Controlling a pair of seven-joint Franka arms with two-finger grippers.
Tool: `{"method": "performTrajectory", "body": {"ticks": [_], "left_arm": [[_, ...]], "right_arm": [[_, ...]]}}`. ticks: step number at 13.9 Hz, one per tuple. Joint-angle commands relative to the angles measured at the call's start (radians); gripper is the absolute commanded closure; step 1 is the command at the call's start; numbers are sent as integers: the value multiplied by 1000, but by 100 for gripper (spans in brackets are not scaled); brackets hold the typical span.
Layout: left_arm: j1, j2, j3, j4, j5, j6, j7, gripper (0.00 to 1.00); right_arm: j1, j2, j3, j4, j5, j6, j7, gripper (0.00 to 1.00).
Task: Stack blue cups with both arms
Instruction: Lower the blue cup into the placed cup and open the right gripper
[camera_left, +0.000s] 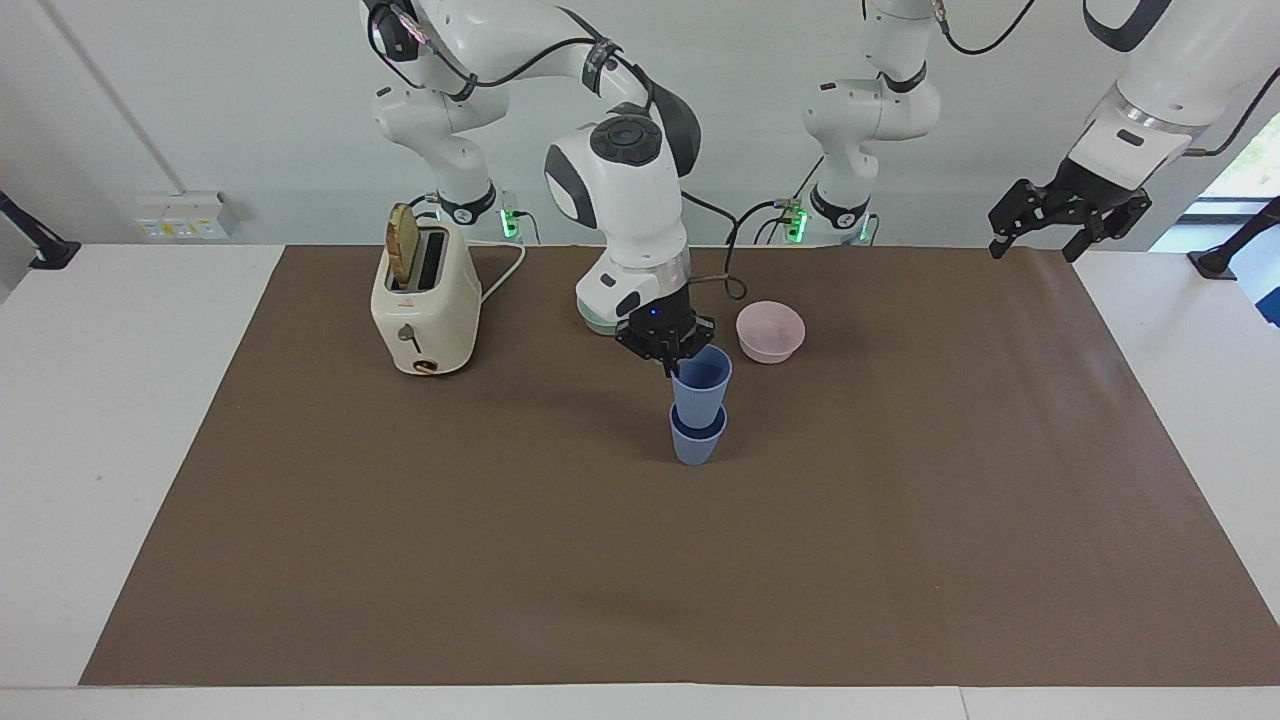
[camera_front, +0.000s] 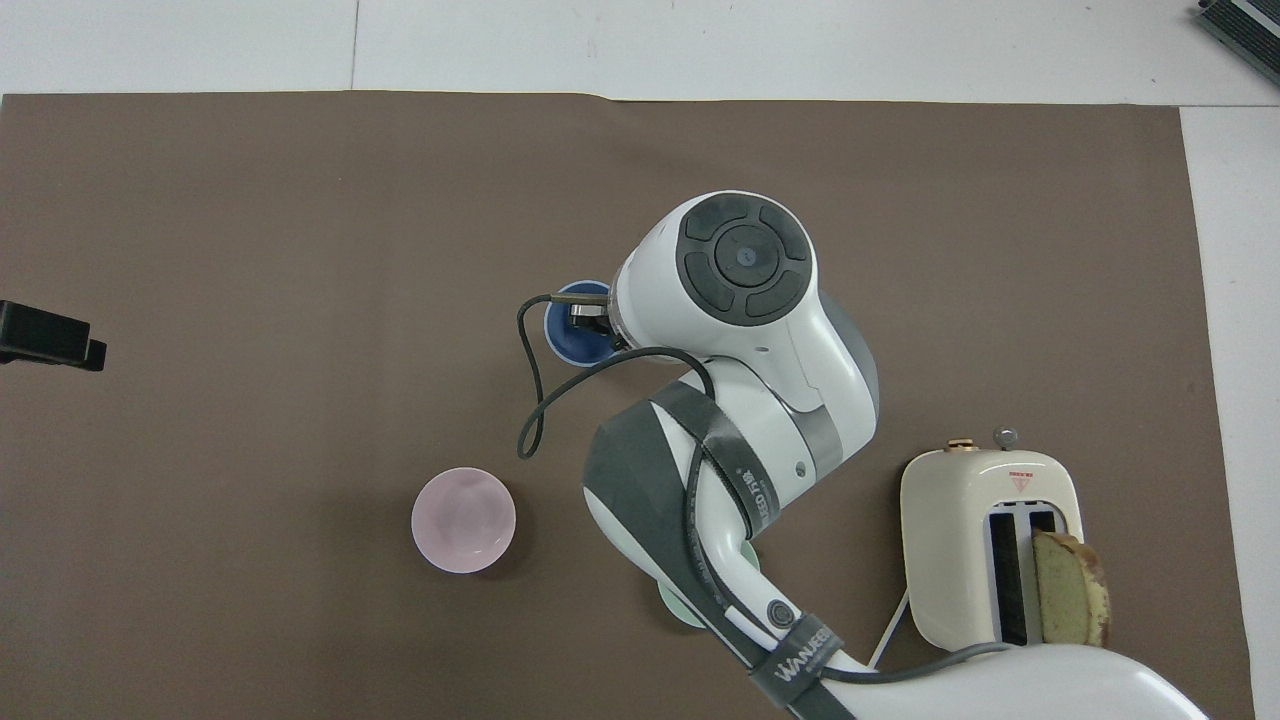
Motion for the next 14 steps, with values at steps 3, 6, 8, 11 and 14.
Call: {"method": "performTrajectory", "body": {"ticks": [3, 6, 8, 11, 14], "left_arm": [[6, -11, -6, -3, 20, -14, 6, 0], [6, -11, -6, -3, 20, -14, 6, 0], [8, -13, -6, -3, 20, -14, 6, 0], [6, -11, -6, -3, 20, -14, 6, 0], [6, -13, -6, -3, 20, -14, 6, 0]], "right_arm": [[-1, 18, 9, 24, -9, 1, 9, 65], [1, 18, 9, 25, -10, -1, 9, 47], [2, 18, 6, 27, -13, -1, 12, 43], [-5, -14, -1, 26, -50, -12, 6, 4], [-74, -152, 0, -36, -90, -105, -8, 0]]}}
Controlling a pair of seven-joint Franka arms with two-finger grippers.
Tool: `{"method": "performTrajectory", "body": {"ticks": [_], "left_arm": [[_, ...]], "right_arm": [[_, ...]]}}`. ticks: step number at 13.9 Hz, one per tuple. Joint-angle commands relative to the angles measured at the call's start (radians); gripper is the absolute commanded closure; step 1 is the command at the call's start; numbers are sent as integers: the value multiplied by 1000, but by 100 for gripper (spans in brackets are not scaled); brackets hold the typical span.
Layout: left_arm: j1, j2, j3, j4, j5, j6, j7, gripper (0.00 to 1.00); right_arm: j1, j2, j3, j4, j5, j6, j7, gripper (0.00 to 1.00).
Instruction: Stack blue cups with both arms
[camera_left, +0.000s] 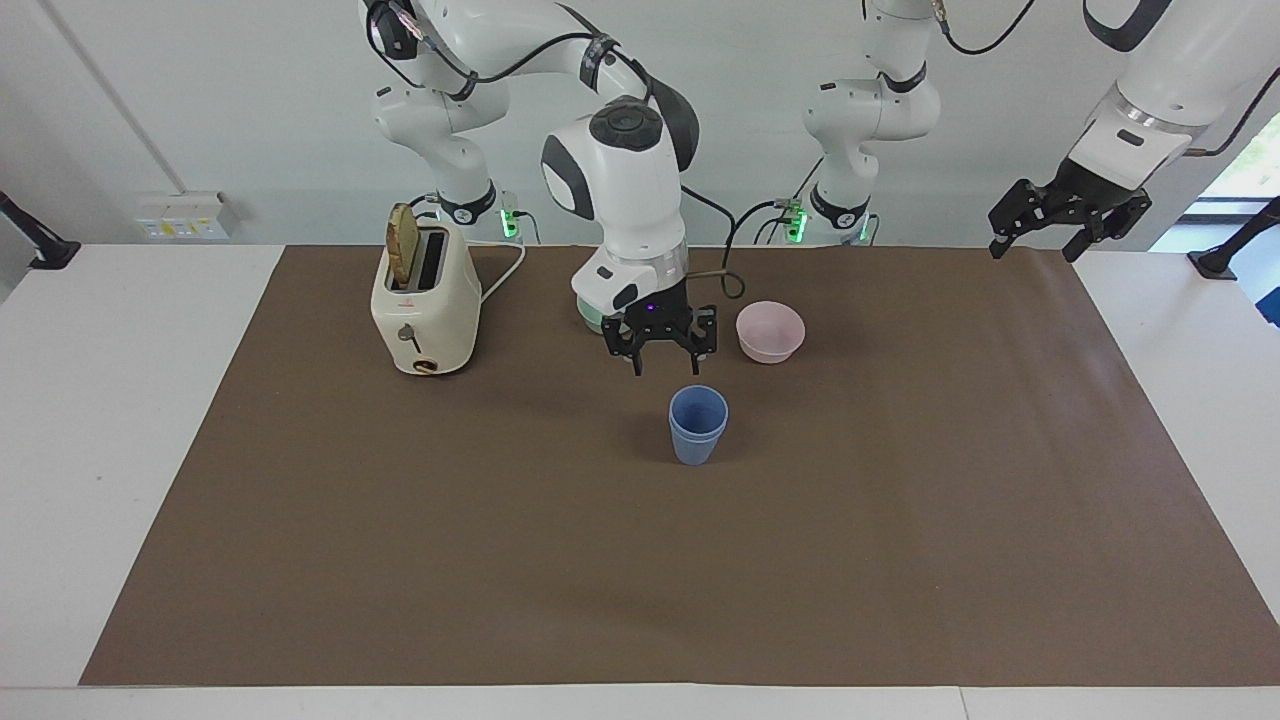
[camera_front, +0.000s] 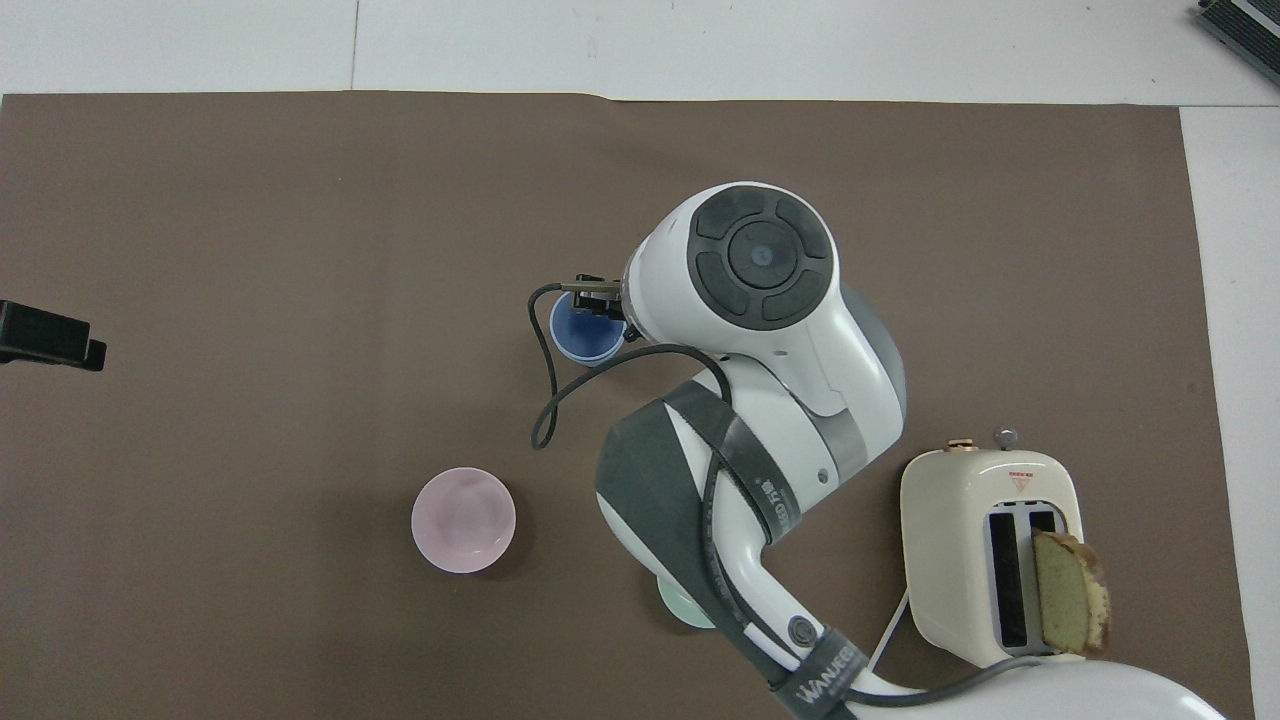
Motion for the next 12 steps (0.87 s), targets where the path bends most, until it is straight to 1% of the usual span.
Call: {"method": "performTrajectory", "body": {"ticks": [1, 3, 4, 7, 9, 12], "left_arm": [[8, -11, -6, -3, 20, -14, 6, 0], [6, -11, -6, -3, 20, -14, 6, 0], [6, -11, -6, -3, 20, -14, 6, 0], [6, -11, -6, -3, 20, -14, 6, 0], [8, -11, -6, -3, 20, -14, 6, 0], [6, -11, -6, -3, 20, -14, 6, 0]], "right_arm": [[-90, -148, 6, -96, -34, -90, -37, 0], [-187, -245, 10, -169, -47, -104, -142, 0], [-233, -284, 10, -187, -47, -126, -204, 0], [-336, -360, 9, -185, -46, -241, -315, 0], [-379, -380, 9, -170, -43, -324, -327, 0], [-405, -380, -6, -112, -28, -381, -351, 0]]}}
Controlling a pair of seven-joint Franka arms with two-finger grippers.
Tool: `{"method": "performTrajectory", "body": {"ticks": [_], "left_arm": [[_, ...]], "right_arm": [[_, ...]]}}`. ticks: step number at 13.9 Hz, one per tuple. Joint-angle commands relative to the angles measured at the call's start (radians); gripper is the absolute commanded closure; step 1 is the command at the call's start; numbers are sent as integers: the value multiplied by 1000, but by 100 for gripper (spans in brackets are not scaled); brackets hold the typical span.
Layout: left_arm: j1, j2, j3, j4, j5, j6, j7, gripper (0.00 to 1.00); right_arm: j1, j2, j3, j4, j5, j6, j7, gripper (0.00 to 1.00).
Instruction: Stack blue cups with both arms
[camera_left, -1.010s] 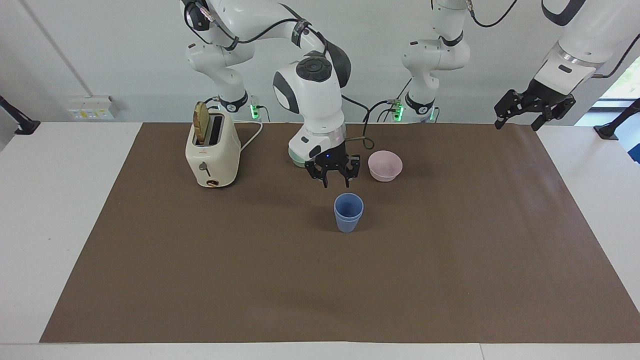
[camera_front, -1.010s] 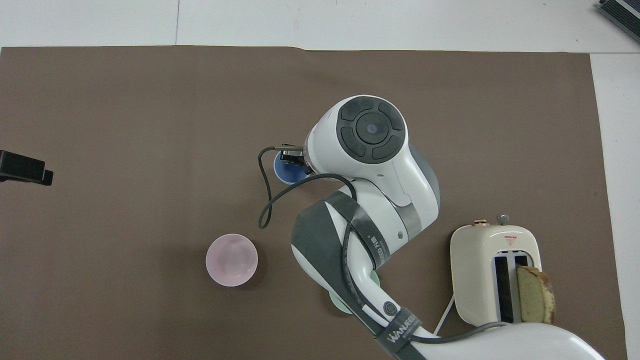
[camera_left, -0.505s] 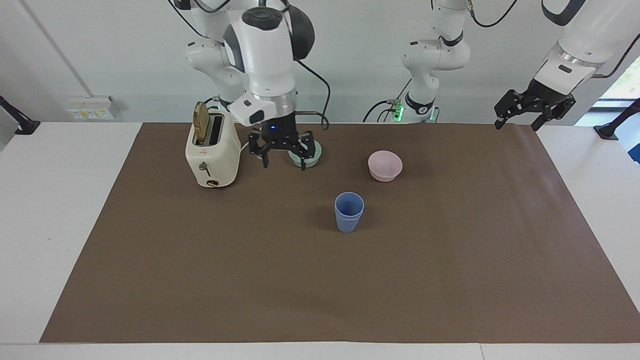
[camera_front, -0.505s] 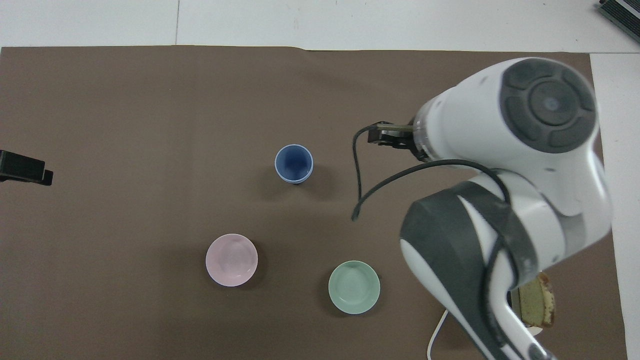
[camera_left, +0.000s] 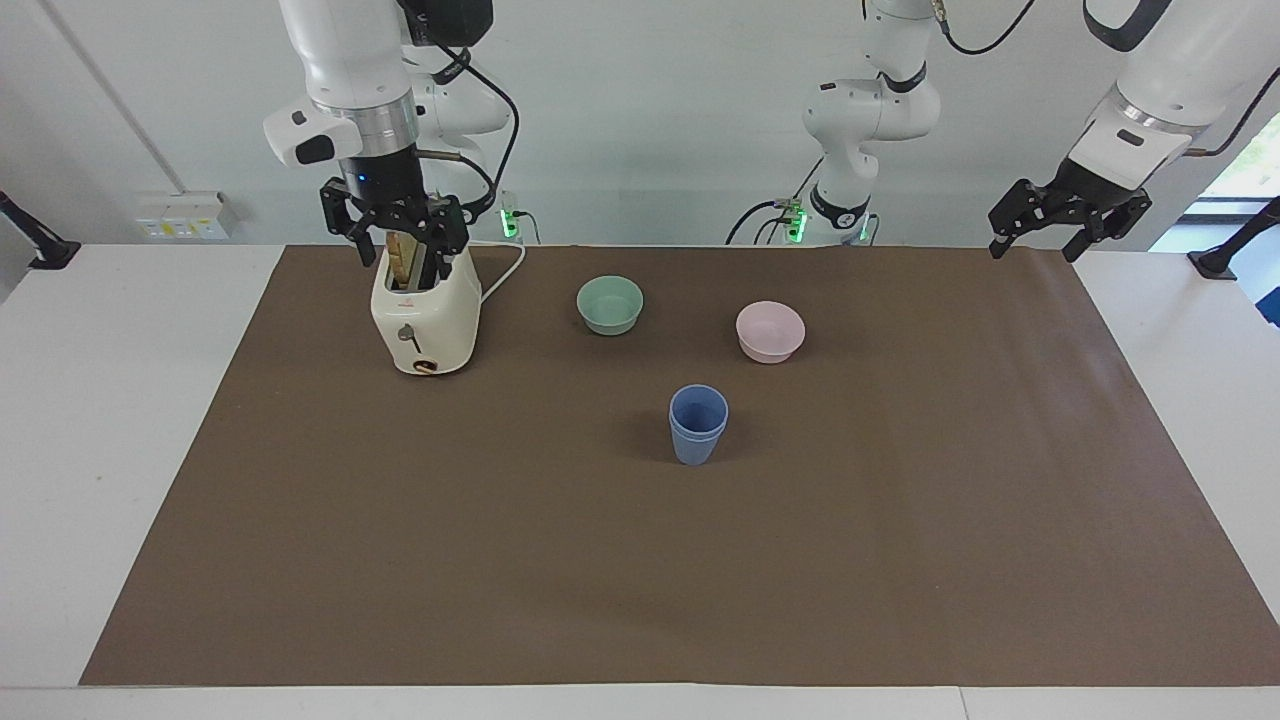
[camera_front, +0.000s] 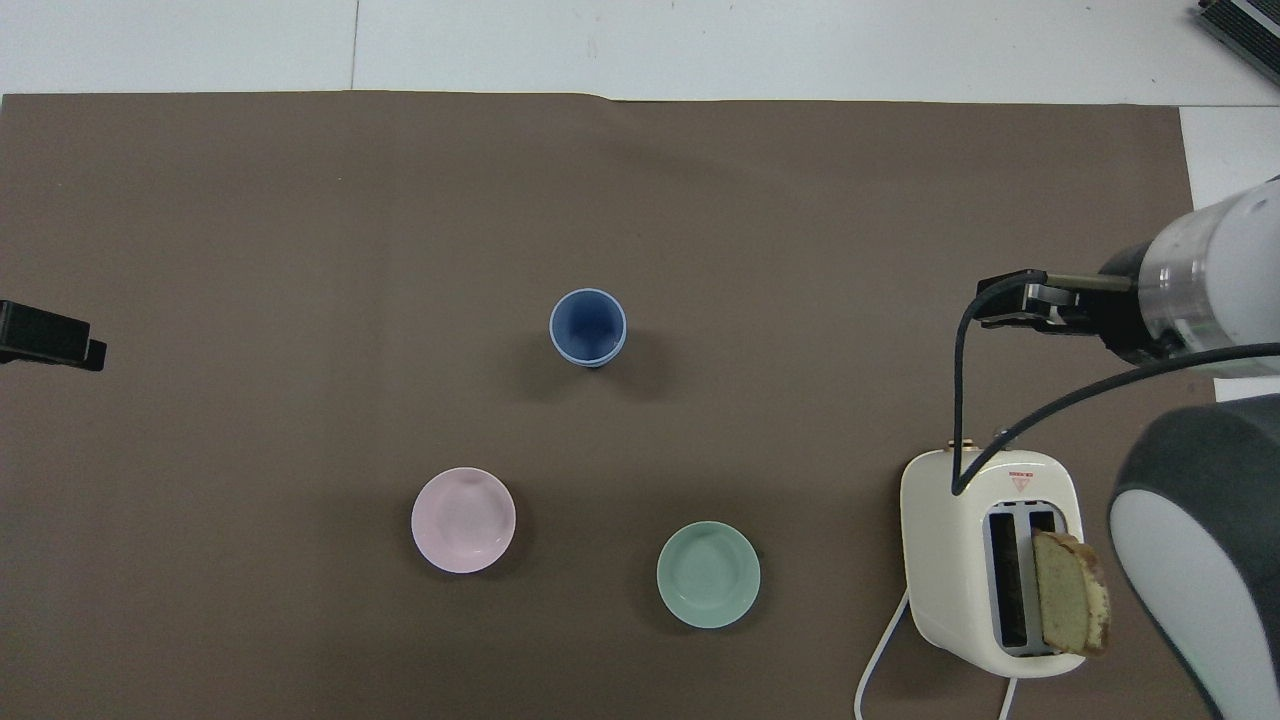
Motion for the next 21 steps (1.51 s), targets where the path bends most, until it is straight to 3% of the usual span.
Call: {"method": "performTrajectory", "body": {"ticks": [1, 7, 21], "left_arm": [[6, -13, -6, -3, 20, -14, 6, 0], [8, -13, -6, -3, 20, -14, 6, 0], [6, -11, -6, -3, 20, -14, 8, 0]], "right_arm": [[-23, 5, 3, 41, 4, -40, -64, 0], [-49, 28, -14, 119, 65, -180, -186, 0], [-69, 25, -23, 109, 88, -176, -279, 0]]}}
